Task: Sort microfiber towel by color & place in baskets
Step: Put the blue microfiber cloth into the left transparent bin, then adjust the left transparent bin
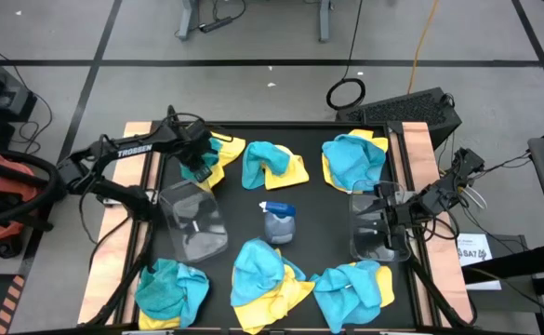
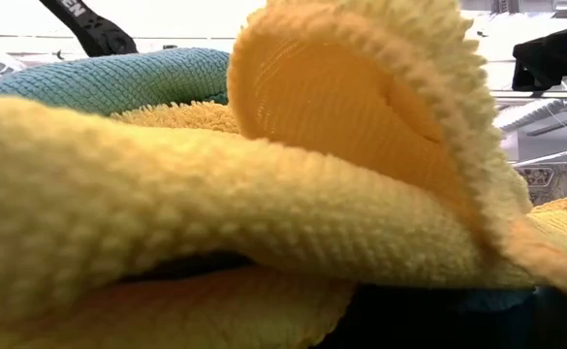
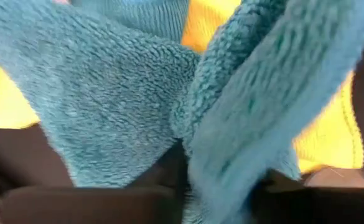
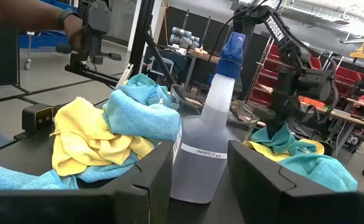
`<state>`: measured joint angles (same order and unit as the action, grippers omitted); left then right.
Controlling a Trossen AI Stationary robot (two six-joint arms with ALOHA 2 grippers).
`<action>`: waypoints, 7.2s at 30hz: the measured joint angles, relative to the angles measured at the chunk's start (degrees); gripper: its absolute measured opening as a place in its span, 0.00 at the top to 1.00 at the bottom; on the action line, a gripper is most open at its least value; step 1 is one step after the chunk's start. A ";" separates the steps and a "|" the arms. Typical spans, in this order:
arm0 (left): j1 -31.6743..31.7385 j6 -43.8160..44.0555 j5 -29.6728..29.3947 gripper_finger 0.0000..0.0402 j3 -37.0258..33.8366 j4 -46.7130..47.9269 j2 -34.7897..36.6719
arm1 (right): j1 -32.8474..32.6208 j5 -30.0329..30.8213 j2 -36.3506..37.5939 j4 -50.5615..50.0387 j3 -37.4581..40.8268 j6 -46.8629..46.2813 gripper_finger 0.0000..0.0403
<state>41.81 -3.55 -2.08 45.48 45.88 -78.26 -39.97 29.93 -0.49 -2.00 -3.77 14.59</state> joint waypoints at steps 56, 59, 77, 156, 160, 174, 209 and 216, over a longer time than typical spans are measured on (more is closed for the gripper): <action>-33.30 12.10 12.08 1.00 53.70 44.18 14.91 | 0.00 0.01 0.00 0.00 0.00 -0.01 0.64; -35.18 13.91 13.14 1.00 48.85 44.19 14.03 | 0.00 0.01 -0.01 0.00 0.00 -0.02 0.64; -49.77 22.30 9.78 1.00 17.95 31.23 13.62 | 0.00 0.00 -0.02 0.00 0.01 -0.01 0.64; -49.79 30.34 5.65 0.44 21.33 25.07 -0.26 | 0.00 0.00 -0.02 0.00 0.00 -0.02 0.64; -55.01 34.78 6.07 0.44 21.76 21.74 -0.26 | 0.00 0.02 -0.02 0.00 0.00 0.00 0.64; -67.15 42.01 1.98 0.44 21.78 17.07 -7.96 | 0.00 0.02 -0.02 0.00 0.00 -0.01 0.64; -72.25 40.36 7.41 0.93 21.76 33.99 -15.52 | 0.00 0.02 -0.02 0.00 0.00 0.00 0.64; -72.22 42.53 8.11 0.93 21.76 34.65 -15.52 | 0.00 0.01 -0.02 0.00 0.01 -0.01 0.64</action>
<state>-30.41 38.98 6.02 67.24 80.53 -93.78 -39.97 29.95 -0.51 -2.00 -3.76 14.58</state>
